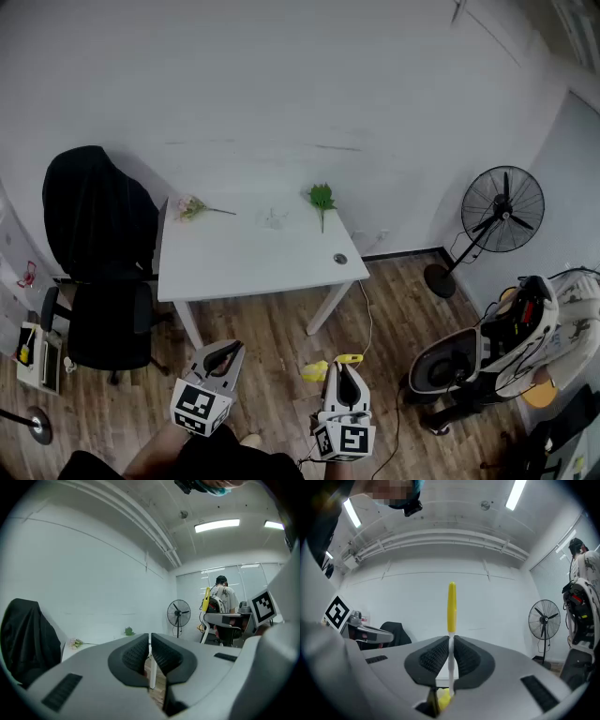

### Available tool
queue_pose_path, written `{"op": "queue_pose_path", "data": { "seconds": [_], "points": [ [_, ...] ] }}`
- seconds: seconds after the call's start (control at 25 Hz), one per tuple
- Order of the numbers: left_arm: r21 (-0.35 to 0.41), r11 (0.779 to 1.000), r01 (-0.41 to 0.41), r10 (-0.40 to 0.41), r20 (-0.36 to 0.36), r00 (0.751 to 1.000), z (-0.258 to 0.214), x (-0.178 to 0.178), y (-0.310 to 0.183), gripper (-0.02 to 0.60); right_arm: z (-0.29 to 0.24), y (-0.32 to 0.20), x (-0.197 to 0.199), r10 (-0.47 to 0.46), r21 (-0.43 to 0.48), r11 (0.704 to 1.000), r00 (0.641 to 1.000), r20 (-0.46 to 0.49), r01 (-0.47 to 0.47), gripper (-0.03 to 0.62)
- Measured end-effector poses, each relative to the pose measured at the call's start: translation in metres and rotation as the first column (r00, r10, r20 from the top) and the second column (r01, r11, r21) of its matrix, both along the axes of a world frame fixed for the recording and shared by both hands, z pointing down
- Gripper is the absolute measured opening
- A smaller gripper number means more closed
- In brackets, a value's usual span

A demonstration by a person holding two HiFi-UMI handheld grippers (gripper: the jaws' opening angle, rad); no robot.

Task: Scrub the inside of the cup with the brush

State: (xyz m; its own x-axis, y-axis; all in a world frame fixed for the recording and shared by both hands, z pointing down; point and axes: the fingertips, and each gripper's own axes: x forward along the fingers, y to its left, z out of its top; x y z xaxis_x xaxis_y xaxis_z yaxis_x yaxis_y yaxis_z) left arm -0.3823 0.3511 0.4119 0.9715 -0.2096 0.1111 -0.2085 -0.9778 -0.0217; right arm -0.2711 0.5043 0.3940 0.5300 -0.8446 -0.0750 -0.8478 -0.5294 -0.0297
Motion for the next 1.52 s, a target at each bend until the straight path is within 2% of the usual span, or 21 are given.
{"op": "queue_pose_path", "data": {
  "seconds": [0.28,0.56,0.8,1.2,1.52],
  "points": [
    [0.019,1.0,0.009,-0.009,0.008,1.0,0.003,0.013,-0.003,0.035,0.003,-0.007,0.012,-0.019,0.0,1.0,1.0,-0.003,0.019,0.049],
    [0.03,0.999,0.016,-0.017,0.014,1.0,0.001,0.049,-0.03,0.035,0.003,-0.038,0.047,-0.038,0.008,0.999,0.999,0.005,0.038,0.049],
    [0.019,1.0,0.006,-0.007,0.024,1.0,0.004,0.103,-0.079,0.035,0.001,-0.086,0.098,-0.029,0.009,1.0,0.999,0.014,0.029,0.049],
    [-0.013,1.0,-0.026,0.027,0.063,0.998,-0.002,0.205,-0.182,0.035,-0.007,-0.199,0.19,-0.034,-0.031,0.999,0.999,0.041,0.036,0.049],
    [-0.036,0.999,-0.039,0.042,0.078,0.996,-0.001,0.26,-0.255,0.035,-0.011,-0.27,0.249,-0.014,-0.048,0.999,0.999,0.051,0.017,0.048]
  ]
}}
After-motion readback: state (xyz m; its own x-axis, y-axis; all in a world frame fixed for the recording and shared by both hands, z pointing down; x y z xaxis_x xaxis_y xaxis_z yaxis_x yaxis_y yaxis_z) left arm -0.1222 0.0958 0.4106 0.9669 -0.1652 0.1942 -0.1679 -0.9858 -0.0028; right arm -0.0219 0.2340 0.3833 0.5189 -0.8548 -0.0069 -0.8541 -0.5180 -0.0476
